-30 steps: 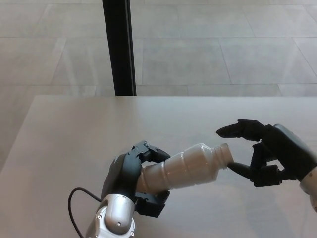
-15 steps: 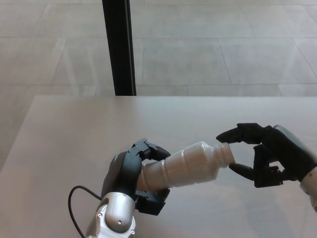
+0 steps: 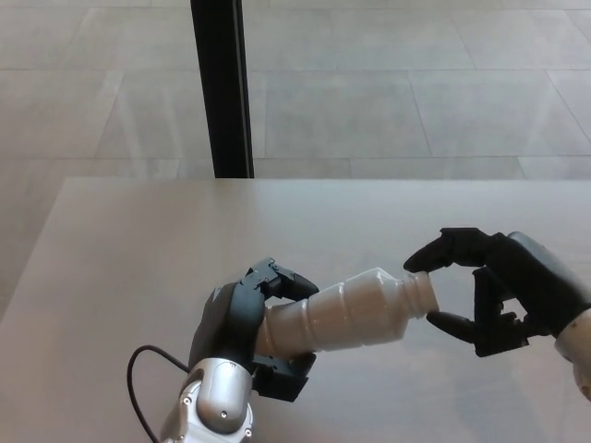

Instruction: The robot uses its left hand to to lift the bottle kept on the middle of the desk and tilts it towards its right hand. It then uses its right hand to rotate its cap to open it and places the bottle and cap back on the desk

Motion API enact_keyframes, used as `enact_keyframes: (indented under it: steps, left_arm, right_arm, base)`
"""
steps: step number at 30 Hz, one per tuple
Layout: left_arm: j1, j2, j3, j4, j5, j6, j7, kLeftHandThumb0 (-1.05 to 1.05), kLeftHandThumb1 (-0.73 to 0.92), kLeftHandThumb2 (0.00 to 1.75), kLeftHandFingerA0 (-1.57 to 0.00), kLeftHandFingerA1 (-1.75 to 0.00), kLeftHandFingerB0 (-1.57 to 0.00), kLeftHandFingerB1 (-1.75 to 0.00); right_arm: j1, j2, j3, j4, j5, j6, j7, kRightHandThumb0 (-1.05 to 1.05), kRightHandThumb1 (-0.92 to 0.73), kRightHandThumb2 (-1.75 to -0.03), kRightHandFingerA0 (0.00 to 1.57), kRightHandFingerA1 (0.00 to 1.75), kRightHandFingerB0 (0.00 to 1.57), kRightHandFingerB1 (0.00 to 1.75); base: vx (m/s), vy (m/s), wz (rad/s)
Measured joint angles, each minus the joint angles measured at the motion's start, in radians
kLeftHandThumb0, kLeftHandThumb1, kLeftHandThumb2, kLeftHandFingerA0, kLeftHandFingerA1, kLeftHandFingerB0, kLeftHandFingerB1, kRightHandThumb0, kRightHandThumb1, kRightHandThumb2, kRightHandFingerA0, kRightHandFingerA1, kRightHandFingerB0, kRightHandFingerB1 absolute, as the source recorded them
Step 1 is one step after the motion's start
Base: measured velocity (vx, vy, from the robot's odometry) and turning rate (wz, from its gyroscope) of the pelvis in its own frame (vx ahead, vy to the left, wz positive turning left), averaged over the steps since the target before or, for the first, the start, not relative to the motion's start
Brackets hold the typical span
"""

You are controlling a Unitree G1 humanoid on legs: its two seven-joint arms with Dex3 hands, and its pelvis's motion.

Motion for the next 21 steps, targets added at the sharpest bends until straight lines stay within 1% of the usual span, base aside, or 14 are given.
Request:
enact_keyframes:
  steps: [1, 2, 3, 4, 8, 9, 10, 11, 12, 16, 17, 18, 19, 21]
  left_arm:
    - [0.0, 0.0, 0.0, 0.0, 0.0, 0.0, 0.0, 0.07, 0.6, 1.32, -0.9, -1.75, -0.73, -1.58]
    - [0.001, 0.0, 0.001, 0.0, 0.0, -0.001, 0.001, 0.08, 0.6, 1.33, -0.9, -1.75, -0.73, -1.58]
    - [0.001, -0.002, 0.002, 0.0, 0.0, -0.001, 0.002, 0.08, 0.6, 1.33, -0.9, -1.75, -0.73, -1.58]
    - [0.001, -0.004, 0.002, 0.0, 0.0, 0.0, 0.004, 0.08, 0.6, 1.33, -0.89, -1.75, -0.72, -1.57]
    - [0.002, -0.005, 0.002, 0.0, 0.0, 0.0, 0.008, 0.09, 0.61, 1.32, -0.89, -1.75, -0.72, -1.56]
    - [0.002, -0.005, 0.002, 0.0, 0.0, 0.0, 0.01, 0.08, 0.62, 1.3, -0.88, -1.75, -0.71, -1.56]
    - [0.002, -0.005, 0.002, 0.0, 0.0, 0.0, 0.012, 0.08, 0.61, 1.32, -0.89, -1.75, -0.71, -1.57]
    - [0.002, -0.005, 0.002, 0.0, 0.0, 0.0, 0.014, 0.08, 0.62, 1.31, -0.88, -1.75, -0.69, -1.58]
    - [0.002, -0.005, 0.002, 0.0, 0.0, 0.0, 0.015, 0.08, 0.62, 1.31, -0.88, -1.75, -0.69, -1.58]
    - [0.001, -0.006, 0.005, 0.0, -0.001, 0.0, 0.018, 0.08, 0.63, 1.28, -0.88, -1.75, -0.69, -1.56]
    - [0.001, -0.007, 0.006, 0.0, -0.001, 0.0, 0.02, 0.08, 0.63, 1.29, -0.88, -1.75, -0.69, -1.56]
    - [0.001, -0.007, 0.007, 0.0, -0.001, 0.0, 0.021, 0.03, 0.63, 1.31, -1.05, -1.75, -0.8, -1.42]
    - [0.001, -0.008, 0.007, 0.0, -0.001, 0.0, 0.021, 0.08, 0.63, 1.3, -0.89, -1.75, -0.71, -1.56]
    - [0.001, -0.01, 0.009, 0.0, -0.002, 0.0, 0.024, 0.09, 0.63, 1.3, -0.89, -1.75, -0.7, -1.58]
  right_arm:
    - [0.003, 0.005, -0.001, 0.001, -0.001, -0.005, -0.011, -0.21, -0.53, -1.01, 1.02, 1.48, 0.92, 1.07]
    - [0.007, 0.011, -0.003, 0.003, -0.003, -0.015, -0.026, -0.24, -0.52, -1.1, 1.2, 1.28, 0.92, 1.03]
    - [0.009, 0.017, -0.005, 0.007, -0.004, -0.025, -0.039, -0.24, -0.52, -1.1, 1.2, 1.28, 0.92, 1.03]
    - [0.013, 0.027, -0.008, 0.011, -0.005, -0.035, -0.055, -0.21, -0.52, -1.04, 0.99, 1.68, 0.89, 1.09]
    - [0.028, 0.064, -0.022, 0.025, -0.007, -0.074, -0.111, -0.2, -0.5, -1.06, 1.0, 1.68, 0.9, 1.08]
    - [0.032, 0.076, -0.026, 0.031, -0.008, -0.086, -0.129, -0.16, -0.48, -1.05, 0.99, 1.66, 0.93, 1.04]
    - [0.033, 0.08, -0.027, 0.035, -0.009, -0.093, -0.138, -0.15, -0.47, -1.06, 1.01, 1.65, 0.94, 1.04]
    - [0.034, 0.087, -0.028, 0.042, -0.012, -0.105, -0.155, -0.17, -0.49, -1.02, 1.02, 1.64, 0.91, 1.03]
    - [0.034, 0.091, -0.028, 0.048, -0.015, -0.113, -0.166, -0.17, -0.49, -1.02, 1.02, 1.64, 0.91, 1.03]
    - [0.035, 0.104, -0.028, 0.073, -0.027, -0.151, -0.213, -0.16, -0.5, -1.05, 1.02, 1.65, 0.88, 1.02]
    - [0.036, 0.108, -0.028, 0.08, -0.03, -0.161, -0.226, -0.16, -0.51, -1.07, 1.01, 1.68, 0.86, 1.04]
    - [0.036, 0.111, -0.028, 0.089, -0.034, -0.174, -0.24, -0.17, -0.51, -1.06, 1.01, 1.67, 0.86, 1.05]
    - [0.036, 0.112, -0.028, 0.091, -0.035, -0.177, -0.243, -0.18, -0.51, -1.06, 1.01, 1.67, 0.85, 1.05]
    - [0.037, 0.116, -0.028, 0.104, -0.044, -0.203, -0.271, -0.17, -0.51, -1.07, 1.0, 1.69, 0.84, 1.05]
  base:
    - [0.0, 0.0, 0.0]
    - [0.0, 0.0, 0.0]
    - [0.0, 0.0, 0.0]
    - [0.0, 0.0, 0.0]
    - [0.0, 0.0, 0.0]
    - [0.0, 0.0, 0.0]
    - [0.0, 0.0, 0.0]
    - [0.0, 0.0, 0.0]
    - [0.0, 0.0, 0.0]
    - [0.0, 0.0, 0.0]
    - [0.0, 0.0, 0.0]
    - [0.0, 0.0, 0.0]
    - [0.0, 0.0, 0.0]
    - [0.0, 0.0, 0.0]
